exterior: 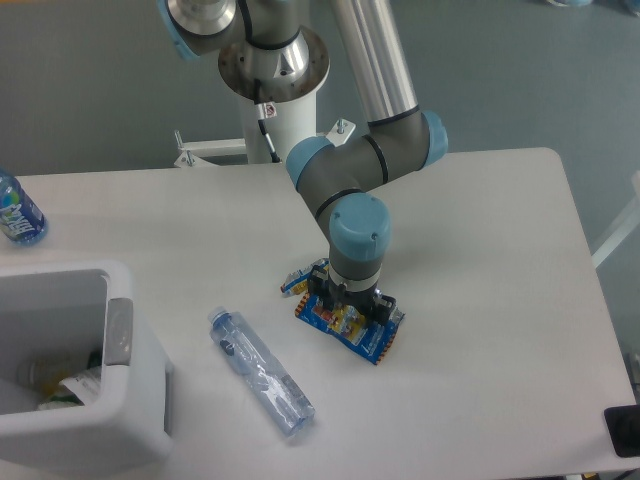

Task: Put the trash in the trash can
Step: 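Close the gripper on the snack wrapper, pinching it against the table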

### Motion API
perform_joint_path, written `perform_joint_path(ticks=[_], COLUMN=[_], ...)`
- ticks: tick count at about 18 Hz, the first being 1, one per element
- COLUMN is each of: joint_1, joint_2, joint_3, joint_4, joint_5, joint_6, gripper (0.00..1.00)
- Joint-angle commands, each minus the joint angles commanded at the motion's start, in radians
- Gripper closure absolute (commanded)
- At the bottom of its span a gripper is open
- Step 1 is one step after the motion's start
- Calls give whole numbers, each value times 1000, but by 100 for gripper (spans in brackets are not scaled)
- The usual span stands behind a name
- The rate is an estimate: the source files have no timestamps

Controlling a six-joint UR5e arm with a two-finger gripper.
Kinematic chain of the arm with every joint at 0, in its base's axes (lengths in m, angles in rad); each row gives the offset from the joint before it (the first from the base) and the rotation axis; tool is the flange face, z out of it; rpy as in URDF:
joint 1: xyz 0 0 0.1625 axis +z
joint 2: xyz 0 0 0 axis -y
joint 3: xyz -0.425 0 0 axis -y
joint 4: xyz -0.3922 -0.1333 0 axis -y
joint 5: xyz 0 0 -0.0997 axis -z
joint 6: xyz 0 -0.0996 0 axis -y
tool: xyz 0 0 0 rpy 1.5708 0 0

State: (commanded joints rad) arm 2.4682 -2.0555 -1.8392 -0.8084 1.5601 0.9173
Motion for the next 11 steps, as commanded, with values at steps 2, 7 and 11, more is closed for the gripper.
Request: perform_joint_path(ticks=[2, 7, 11], joint_1=[0, 0, 0], joint_2=[0, 0, 0], joint_3=[2, 2, 2], joint_4=[0, 0, 0], joint_5=[-2, 0, 0], joint_6=[0, 0, -2], gripper=[23, 27, 35])
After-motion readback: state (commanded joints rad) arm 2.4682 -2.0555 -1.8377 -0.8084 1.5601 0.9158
